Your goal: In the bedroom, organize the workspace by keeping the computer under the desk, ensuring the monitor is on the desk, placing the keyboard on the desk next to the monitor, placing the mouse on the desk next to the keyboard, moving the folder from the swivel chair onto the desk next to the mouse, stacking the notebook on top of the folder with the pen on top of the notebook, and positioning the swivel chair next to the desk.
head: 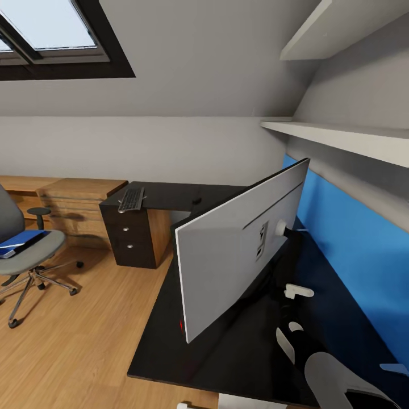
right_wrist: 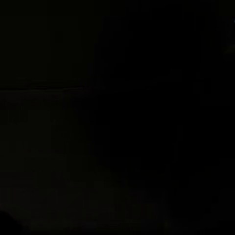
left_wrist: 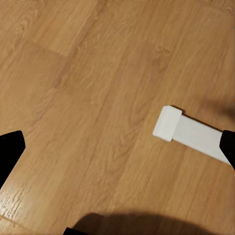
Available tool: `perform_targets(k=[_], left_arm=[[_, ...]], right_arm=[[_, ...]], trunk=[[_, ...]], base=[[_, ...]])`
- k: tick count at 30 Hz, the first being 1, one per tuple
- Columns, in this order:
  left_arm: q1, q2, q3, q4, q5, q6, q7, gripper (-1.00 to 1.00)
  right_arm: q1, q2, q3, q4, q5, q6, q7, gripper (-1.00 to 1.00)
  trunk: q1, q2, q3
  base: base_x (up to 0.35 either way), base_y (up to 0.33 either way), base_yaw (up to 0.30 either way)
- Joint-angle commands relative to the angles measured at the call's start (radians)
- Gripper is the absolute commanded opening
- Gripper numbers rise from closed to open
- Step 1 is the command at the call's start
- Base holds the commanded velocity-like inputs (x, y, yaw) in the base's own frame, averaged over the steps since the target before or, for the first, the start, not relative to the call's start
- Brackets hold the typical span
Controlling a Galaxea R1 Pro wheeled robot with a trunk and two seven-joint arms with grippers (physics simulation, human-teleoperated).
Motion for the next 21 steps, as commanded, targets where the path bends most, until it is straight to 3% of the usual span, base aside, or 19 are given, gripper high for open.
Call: perform_targets(k=[1,8,9,21], left_arm=[[0.0,-0.001,0.003,0.0,0.001,-0.003,0.001,1.0],[0.0,-0.001,0.003,0.0,0.001,-0.003,0.001,1.0],[0.0,-0.001,0.003,0.0,0.001,-0.002,0.001,1.0],[0.0,-0.001,0.003,0.0,0.001,-0.003,0.0,1.0]], right_arm=[[0.0,0.0,0.007,0.008,-0.029,-0.011,-0.004,-1.0],[0.0,0.0,0.007,0.009,-0.028,-0.011,-0.004,-1.0],[0.0,0.0,0.007,0.009,-0.028,-0.011,-0.004,1.0],[0.0,-0.001,0.007,0.01,-0.028,-0.011,-0.004,1.0]], trunk=[[0.005,0.0,-0.001],[0.005,0.0,-0.001],[0.005,0.0,-0.001],[0.005,0.0,-0.001]], base=[[0.0,0.0,0.0],[0.0,0.0,0.0],[0.0,0.0,0.0],[-0.013,0.0,0.0]])
